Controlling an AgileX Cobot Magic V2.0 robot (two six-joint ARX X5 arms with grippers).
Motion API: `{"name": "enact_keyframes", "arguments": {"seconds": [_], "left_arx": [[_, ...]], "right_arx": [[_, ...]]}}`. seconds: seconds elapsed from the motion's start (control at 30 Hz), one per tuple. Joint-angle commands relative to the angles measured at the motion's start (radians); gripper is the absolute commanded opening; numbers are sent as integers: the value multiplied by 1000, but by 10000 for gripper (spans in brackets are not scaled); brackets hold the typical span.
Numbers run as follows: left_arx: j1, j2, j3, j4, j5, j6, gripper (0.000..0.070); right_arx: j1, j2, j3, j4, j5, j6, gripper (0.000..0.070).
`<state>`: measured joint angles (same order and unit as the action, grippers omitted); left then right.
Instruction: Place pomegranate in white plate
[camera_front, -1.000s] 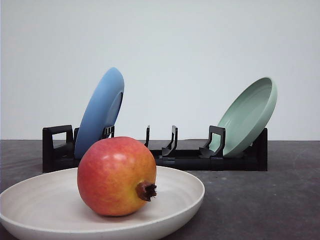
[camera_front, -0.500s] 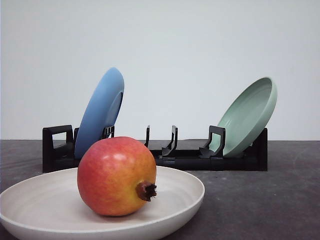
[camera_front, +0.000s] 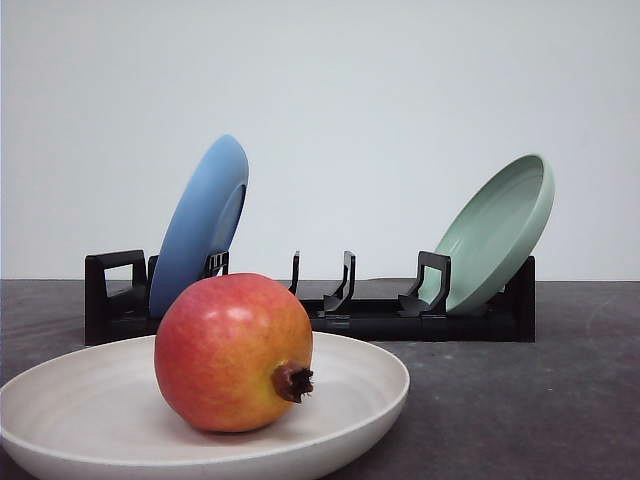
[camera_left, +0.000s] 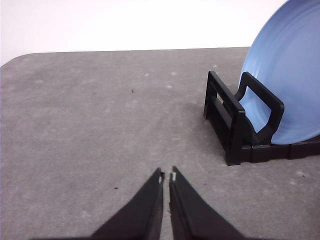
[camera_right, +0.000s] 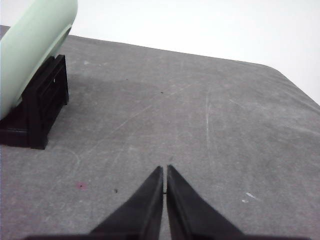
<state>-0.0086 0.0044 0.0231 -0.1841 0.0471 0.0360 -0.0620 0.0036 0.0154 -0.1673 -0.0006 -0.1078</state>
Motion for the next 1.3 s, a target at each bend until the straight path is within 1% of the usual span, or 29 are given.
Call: {"name": "enact_keyframes", "arguments": {"seconds": [0.0,1.27], "left_arx": [[1,-1,-11,-3,-3,-3,0],[1,-2,-11,-3,-3,-3,0]], "right_arx": [[0,0,-3,10,1,-5,6],[0,0,-3,11,1,-5,6]]}}
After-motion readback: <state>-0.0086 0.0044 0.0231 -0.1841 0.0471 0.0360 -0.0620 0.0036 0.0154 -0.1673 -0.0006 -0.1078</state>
